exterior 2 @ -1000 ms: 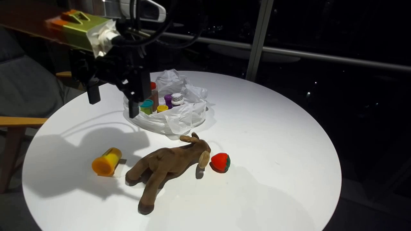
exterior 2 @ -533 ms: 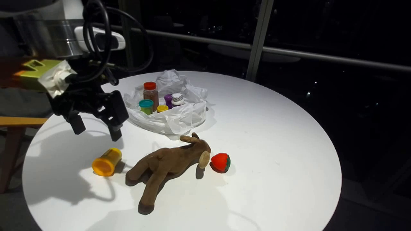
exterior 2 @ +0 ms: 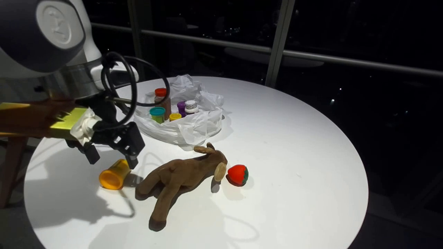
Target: Put the contents on the table inside the plastic bag.
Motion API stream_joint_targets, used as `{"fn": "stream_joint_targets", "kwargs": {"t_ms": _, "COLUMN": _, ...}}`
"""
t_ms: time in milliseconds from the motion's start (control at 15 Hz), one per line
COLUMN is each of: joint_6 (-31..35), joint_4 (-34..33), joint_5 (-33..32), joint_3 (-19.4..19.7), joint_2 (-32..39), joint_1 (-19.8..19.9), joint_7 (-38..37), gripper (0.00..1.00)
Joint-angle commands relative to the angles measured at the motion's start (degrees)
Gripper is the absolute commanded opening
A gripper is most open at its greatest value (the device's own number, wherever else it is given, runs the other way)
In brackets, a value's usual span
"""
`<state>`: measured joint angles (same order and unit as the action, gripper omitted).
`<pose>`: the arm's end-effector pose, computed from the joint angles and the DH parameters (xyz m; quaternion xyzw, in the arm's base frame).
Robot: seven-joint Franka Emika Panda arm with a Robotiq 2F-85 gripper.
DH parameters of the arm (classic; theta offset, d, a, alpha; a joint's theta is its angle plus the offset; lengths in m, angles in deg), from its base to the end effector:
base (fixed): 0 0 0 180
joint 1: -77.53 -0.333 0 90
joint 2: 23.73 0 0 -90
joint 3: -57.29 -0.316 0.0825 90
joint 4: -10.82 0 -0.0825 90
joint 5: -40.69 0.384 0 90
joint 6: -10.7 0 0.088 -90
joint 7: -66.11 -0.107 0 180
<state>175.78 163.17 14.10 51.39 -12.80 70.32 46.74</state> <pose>0.3989 0.1216 0.1786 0.9844 0.1667 0.0321 0.0462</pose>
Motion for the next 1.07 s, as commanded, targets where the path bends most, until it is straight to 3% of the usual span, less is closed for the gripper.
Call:
{"fn": "stream_joint_targets", "kwargs": {"t_ms": 0, "joint_6": 3.77, "joint_4": -2.59, "joint_5": -2.82, "joint_3": 1.80, "joint_2": 5.42, "joint_1": -0.77, "joint_7": -1.36, "gripper": 1.00}}
{"fn": "stream_joint_targets", "kwargs": {"t_ms": 67, "joint_6": 4.23, "joint_4": -2.74, "joint_5": -2.68, "joint_3": 1.77, "joint_2": 6.24, "joint_1": -0.69, "joint_7": -0.91, "gripper": 1.00}}
{"fn": "stream_joint_targets", "kwargs": {"t_ms": 133, "joint_6": 4.65, "joint_4": -2.88, "joint_5": -2.02, "joint_3": 1.32, "joint_2": 6.97, "joint_1": -0.29, "joint_7": -0.14, "gripper": 0.83}}
{"fn": "stream_joint_targets", "kwargs": {"t_ms": 200, "joint_6": 5.08, "joint_4": -3.02, "joint_5": -1.95, "joint_3": 1.36, "joint_2": 7.43, "joint_1": -0.32, "joint_7": -0.15, "gripper": 0.73}}
{"fn": "stream_joint_targets", "kwargs": {"t_ms": 600, "joint_6": 4.39, "joint_4": -2.12, "joint_5": -0.33, "joint_3": 0.09, "joint_2": 5.82, "joint_1": 0.65, "joint_7": 0.15, "gripper": 0.23}}
{"fn": "stream_joint_targets", "kwargs": {"t_ms": 867, "joint_6": 1.28, "joint_4": -2.46, "joint_5": 6.84, "joint_3": -5.08, "joint_2": -0.32, "joint_1": 3.58, "joint_7": 0.39, "gripper": 0.21}}
{"fn": "stream_joint_targets", "kwargs": {"t_ms": 1000, "joint_6": 0.27, "joint_4": -5.84, "joint_5": 9.38, "joint_3": -5.70, "joint_2": -1.60, "joint_1": 2.99, "joint_7": -1.18, "gripper": 0.21}}
